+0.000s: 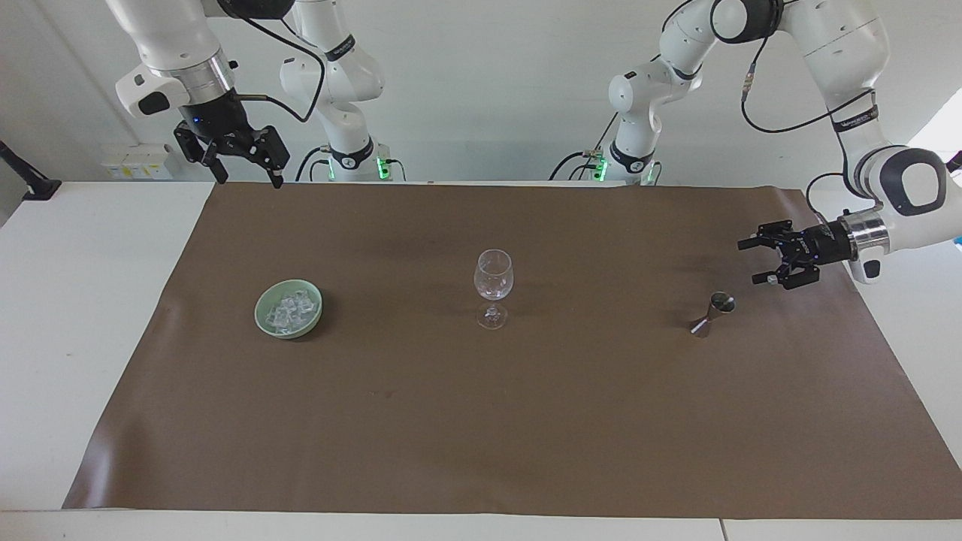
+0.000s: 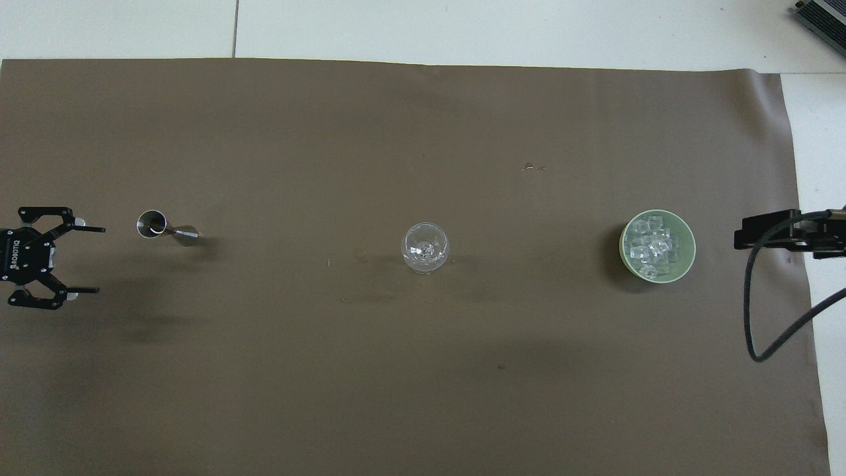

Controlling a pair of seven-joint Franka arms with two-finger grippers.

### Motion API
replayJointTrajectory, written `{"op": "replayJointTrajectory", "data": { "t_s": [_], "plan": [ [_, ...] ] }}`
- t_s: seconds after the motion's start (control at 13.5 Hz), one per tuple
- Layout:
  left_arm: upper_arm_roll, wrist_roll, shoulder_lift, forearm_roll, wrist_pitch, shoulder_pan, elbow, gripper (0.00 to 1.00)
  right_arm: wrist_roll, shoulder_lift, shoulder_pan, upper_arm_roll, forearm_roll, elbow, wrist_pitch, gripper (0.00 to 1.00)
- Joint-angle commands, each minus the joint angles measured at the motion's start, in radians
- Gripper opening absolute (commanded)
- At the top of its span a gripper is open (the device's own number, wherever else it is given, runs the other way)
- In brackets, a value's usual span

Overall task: Pour wine and add ice with both arms
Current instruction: 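Move the left gripper onto the metal cup and close on it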

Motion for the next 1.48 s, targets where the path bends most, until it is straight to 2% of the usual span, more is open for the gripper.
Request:
{"op": "replayJointTrajectory", "data": {
  "t_s": [0.0,0.15,0.37,0.81,1.4],
  "plan": [
    [0.026,-0.009,0.033,-0.022,0.015,0.008,0.046,1.0,-0.021,-0.011,-0.001,0.001,-0.004,-0.005,-0.014,1.0],
    [0.032,-0.009,0.039,-0.06,0.071,0.001,0.038,1.0,-0.021,-0.011,-0.001,0.001,-0.004,-0.005,-0.014,1.0],
    [0.035,-0.01,0.088,-0.108,0.01,0.004,0.046,1.0,-0.023,-0.011,-0.001,0.001,-0.004,-0.005,-0.014,1.0],
    [0.04,-0.021,0.189,-0.192,-0.009,0.005,0.087,1.0,-0.021,-0.013,-0.001,0.001,-0.004,-0.005,-0.014,1.0],
    [0.038,-0.039,0.266,-0.296,-0.009,-0.009,0.09,1.0,-0.021,-0.011,-0.001,0.001,-0.004,-0.005,-0.014,1.0]
  ]
}}
